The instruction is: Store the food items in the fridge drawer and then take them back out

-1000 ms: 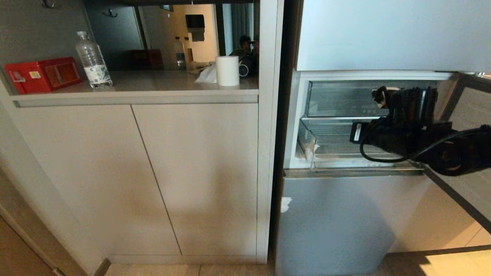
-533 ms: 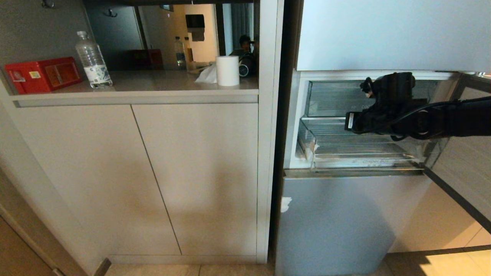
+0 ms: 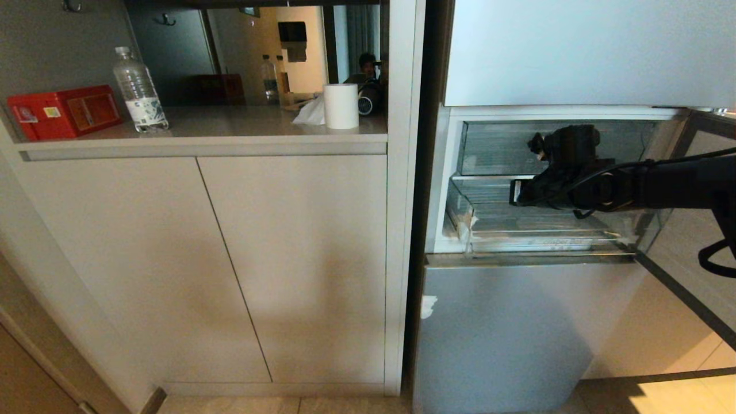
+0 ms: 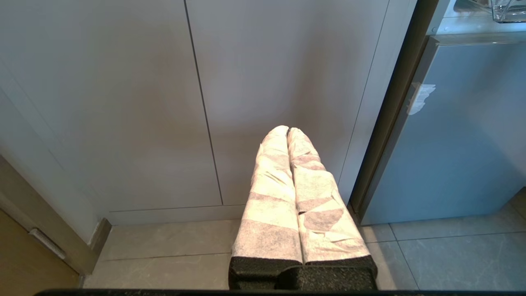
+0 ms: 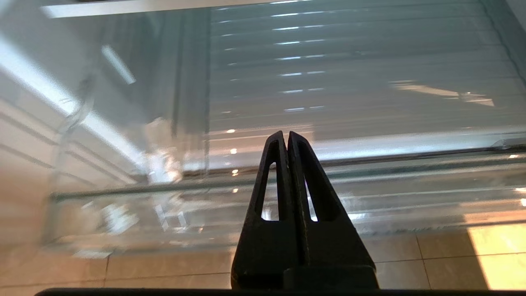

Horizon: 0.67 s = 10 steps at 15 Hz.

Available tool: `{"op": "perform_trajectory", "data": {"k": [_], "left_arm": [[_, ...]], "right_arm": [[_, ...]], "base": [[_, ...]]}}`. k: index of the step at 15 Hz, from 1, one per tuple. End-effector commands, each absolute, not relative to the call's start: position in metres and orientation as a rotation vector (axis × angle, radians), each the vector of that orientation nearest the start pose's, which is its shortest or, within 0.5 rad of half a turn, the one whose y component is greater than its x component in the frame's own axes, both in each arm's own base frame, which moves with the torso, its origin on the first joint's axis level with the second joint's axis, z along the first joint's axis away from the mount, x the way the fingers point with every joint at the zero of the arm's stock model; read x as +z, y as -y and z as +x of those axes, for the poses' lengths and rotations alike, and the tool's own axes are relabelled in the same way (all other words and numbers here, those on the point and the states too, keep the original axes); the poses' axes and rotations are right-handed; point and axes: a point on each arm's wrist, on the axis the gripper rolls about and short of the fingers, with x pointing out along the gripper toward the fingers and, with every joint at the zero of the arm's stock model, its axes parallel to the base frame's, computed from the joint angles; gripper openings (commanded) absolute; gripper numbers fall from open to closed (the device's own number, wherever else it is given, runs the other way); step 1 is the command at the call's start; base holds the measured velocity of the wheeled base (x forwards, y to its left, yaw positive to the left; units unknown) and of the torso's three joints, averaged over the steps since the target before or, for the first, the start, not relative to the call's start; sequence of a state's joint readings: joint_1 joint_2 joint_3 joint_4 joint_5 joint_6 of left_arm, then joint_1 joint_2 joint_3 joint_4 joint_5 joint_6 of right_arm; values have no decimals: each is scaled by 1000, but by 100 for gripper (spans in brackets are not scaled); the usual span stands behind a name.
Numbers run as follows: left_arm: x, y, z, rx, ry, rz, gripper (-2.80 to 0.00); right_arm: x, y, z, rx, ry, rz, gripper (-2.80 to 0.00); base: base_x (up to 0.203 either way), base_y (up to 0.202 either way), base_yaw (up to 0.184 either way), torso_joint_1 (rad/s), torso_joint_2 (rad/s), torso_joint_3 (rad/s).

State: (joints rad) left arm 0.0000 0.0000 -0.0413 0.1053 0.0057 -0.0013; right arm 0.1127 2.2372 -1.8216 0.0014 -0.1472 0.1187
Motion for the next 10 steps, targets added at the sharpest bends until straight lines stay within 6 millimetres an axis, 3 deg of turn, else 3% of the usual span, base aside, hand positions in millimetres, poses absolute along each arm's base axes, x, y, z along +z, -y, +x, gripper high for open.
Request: {"op": "perform_trajectory", "data": {"k": [1,6,10], "left_arm": [[76,0,-26,6,-64,-1,-280],[76,0,-26,6,-65,-1,-280],[76,0,-26,6,-64,-1,-280]], "right_arm": [[183,-45,474,-70,-425,63,-280],[185,-36,478,-71,-504,53,-280],[194,-32,463,-70,-582,47,-280]], "base": [[0,0,0,0,0,0],[0,0,0,0,0,0],[0,0,0,0,0,0]]}}
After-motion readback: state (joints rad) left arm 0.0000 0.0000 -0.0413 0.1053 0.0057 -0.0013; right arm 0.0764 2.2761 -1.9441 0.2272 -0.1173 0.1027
